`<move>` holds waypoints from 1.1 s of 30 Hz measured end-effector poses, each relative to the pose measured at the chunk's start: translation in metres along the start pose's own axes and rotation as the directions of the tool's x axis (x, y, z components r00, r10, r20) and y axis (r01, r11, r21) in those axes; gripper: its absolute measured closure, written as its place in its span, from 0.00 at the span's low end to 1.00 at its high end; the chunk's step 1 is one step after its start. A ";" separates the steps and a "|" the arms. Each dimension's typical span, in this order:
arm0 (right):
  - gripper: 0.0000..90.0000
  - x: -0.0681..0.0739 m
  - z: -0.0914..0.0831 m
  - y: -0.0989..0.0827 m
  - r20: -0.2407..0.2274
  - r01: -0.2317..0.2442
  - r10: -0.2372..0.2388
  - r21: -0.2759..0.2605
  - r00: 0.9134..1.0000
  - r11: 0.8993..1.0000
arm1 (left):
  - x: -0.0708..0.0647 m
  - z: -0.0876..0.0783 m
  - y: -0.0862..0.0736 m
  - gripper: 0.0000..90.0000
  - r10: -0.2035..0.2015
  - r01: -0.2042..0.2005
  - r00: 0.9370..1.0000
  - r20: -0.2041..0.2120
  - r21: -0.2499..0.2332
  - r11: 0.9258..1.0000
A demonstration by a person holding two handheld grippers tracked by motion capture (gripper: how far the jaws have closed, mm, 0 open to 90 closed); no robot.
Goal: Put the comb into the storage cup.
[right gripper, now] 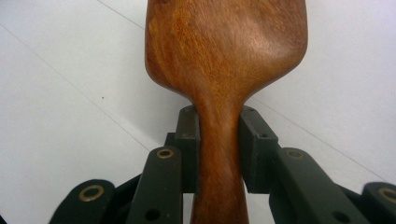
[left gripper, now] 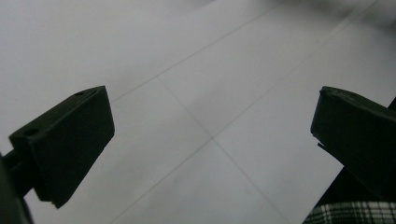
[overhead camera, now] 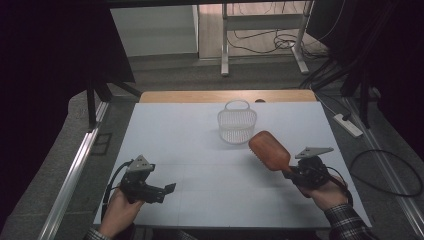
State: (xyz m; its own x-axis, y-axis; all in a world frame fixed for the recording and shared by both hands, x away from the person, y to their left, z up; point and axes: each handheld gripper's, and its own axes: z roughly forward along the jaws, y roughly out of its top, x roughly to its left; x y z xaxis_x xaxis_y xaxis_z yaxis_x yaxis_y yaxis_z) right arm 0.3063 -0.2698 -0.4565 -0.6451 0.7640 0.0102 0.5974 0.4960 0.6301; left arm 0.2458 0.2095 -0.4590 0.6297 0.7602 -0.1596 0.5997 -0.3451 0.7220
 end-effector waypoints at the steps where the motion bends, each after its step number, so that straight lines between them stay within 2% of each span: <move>1: 0.80 0.000 0.000 0.000 0.001 0.002 -0.002 -0.004 1.000 1.000 | 0.000 0.002 0.002 0.00 -0.005 0.005 1.000 0.006 -0.005 1.000; 6: 0.80 0.001 -0.003 0.001 0.000 0.008 -0.008 -0.029 1.000 1.000 | -0.001 0.012 0.012 0.00 0.001 0.000 1.000 0.025 -0.009 1.000; 9: 0.80 0.003 -0.004 0.003 -0.007 0.009 -0.009 -0.043 1.000 0.999 | -0.002 0.017 0.020 0.00 -0.008 0.009 0.999 0.043 -0.024 1.000; 14: 0.80 0.007 -0.007 0.004 -0.014 0.024 -0.025 -0.063 1.000 0.998 | -0.005 0.025 0.033 0.00 -0.019 0.021 0.999 0.050 -0.027 0.999; 20: 0.80 0.011 -0.010 0.008 -0.036 0.021 -0.024 -0.104 0.999 0.994 | -0.009 0.035 0.049 0.00 0.001 0.001 0.997 0.075 -0.033 0.999; 27: 0.80 0.018 -0.012 0.011 -0.059 0.031 -0.040 -0.135 0.997 0.990 | -0.015 0.045 0.066 0.00 0.033 -0.027 0.992 0.122 -0.047 0.999; 33: 0.80 0.023 -0.011 0.013 -0.067 0.044 -0.054 -0.139 0.996 0.989 | -0.021 0.056 0.078 0.00 0.056 -0.045 0.982 0.181 -0.064 0.997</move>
State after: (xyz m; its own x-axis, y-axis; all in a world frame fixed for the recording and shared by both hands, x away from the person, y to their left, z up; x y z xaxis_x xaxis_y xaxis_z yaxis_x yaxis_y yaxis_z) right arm 0.2938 -0.2503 -0.4401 -0.7069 0.7068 0.0288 0.4964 0.4667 0.7320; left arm 0.3069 0.1364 -0.4371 0.7415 0.6274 -0.2379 0.5376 -0.3432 0.7702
